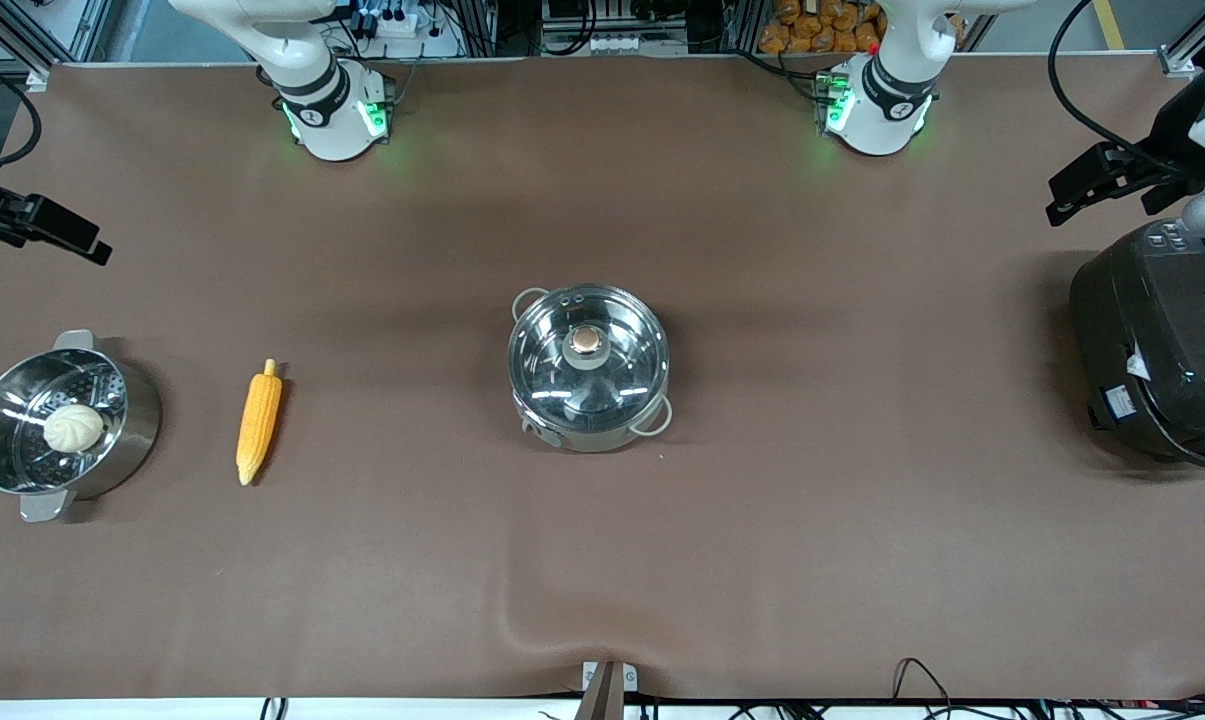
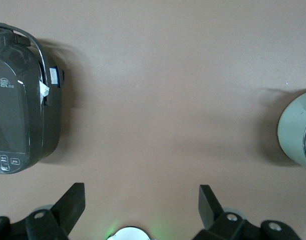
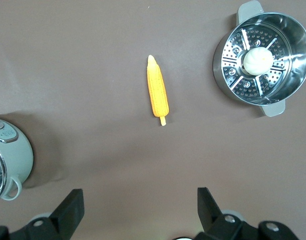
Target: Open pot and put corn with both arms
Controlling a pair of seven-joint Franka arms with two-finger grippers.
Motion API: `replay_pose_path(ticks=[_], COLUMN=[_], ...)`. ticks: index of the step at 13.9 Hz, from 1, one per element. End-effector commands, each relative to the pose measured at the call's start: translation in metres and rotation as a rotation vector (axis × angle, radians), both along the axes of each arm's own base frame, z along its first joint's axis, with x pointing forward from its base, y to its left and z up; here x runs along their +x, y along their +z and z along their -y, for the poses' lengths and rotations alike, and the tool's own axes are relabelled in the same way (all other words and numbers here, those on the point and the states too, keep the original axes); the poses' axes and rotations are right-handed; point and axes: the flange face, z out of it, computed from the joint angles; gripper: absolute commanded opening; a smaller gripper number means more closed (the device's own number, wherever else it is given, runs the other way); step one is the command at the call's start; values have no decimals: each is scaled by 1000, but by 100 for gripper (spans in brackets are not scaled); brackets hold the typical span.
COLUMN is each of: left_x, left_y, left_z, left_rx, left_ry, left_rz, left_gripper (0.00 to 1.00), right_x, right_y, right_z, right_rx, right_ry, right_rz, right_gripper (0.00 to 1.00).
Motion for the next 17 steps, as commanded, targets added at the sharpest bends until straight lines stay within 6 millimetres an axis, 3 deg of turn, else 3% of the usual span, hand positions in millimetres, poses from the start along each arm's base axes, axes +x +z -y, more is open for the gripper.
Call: replay_pose_path(ticks=[1, 5, 8, 10, 13, 17], left_x=[0, 1, 6, 7, 4, 12], left_y=[4, 3, -10, -11, -15, -32], left_z=[-1, -3, -5, 12, 67, 173], left_rx=[26, 15, 15, 13, -1, -31], left_ry=[-34, -38, -45, -65, -107, 0], left_rz=[-4, -9, -40, -40, -43, -23], left_gripper=[100, 100, 100, 100, 100, 100], right_x=[-4, -4, -4, -3, 0, 9], right_y=[3, 3, 4, 4, -1, -15], right_z=[-2, -2, -1, -1, -2, -2], right_rx=[3, 3, 3, 3, 3, -5], right_ry=[-6, 0, -1, 0, 3, 23], right_rz=[-5, -5, -2, 0, -8, -26], right_gripper=[100, 100, 100, 100, 100, 100])
